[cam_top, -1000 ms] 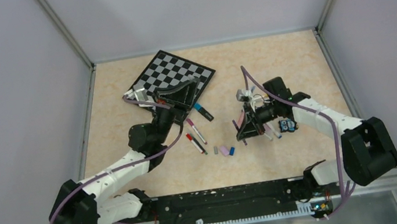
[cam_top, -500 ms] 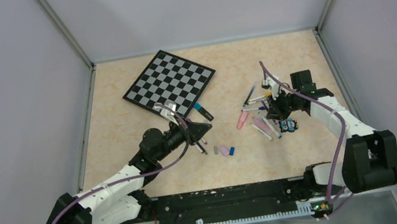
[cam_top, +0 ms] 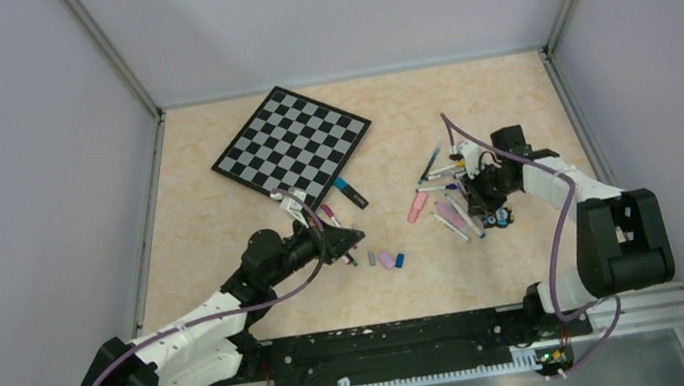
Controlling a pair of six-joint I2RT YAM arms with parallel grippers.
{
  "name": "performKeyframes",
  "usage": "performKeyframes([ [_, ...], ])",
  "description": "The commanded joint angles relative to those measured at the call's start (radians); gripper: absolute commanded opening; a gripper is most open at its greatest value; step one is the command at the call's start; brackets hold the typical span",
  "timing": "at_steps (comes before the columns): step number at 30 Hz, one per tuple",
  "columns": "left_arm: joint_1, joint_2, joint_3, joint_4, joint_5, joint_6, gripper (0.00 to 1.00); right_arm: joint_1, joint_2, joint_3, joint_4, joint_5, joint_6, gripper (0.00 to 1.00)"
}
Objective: Open the pen caps
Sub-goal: Place the pen at the center of the board, then place the pen cap at the center of the board.
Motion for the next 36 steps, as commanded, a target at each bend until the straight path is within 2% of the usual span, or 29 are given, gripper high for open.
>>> performKeyframes([
  [1, -0.001, -0.004, -0.011, 0.053, 0.027, -0.008, 0.00, -0.007, 0.041, 0.027, -0.010, 0.041, 0.020, 0.11],
  [8, -0.002, -0.010, -0.013, 0.049, 0.025, -0.002, 0.00, -0.006, 0.087, 0.043, -0.020, 0.069, 0.037, 0.16],
  [18, -0.033, 0.030, -0.003, 0.062, 0.081, 0.004, 0.00, -0.006, 0.062, 0.058, -0.035, 0.048, 0.037, 0.23],
  [27, -0.216, 0.137, 0.122, -0.096, -0.086, 0.135, 0.02, -0.028, 0.005, 0.070, -0.050, 0.006, 0.025, 0.26],
  [36, -0.322, 0.253, 0.253, -0.218, -0.207, 0.205, 0.03, -0.043, -0.051, 0.075, -0.055, -0.029, 0.014, 0.30],
])
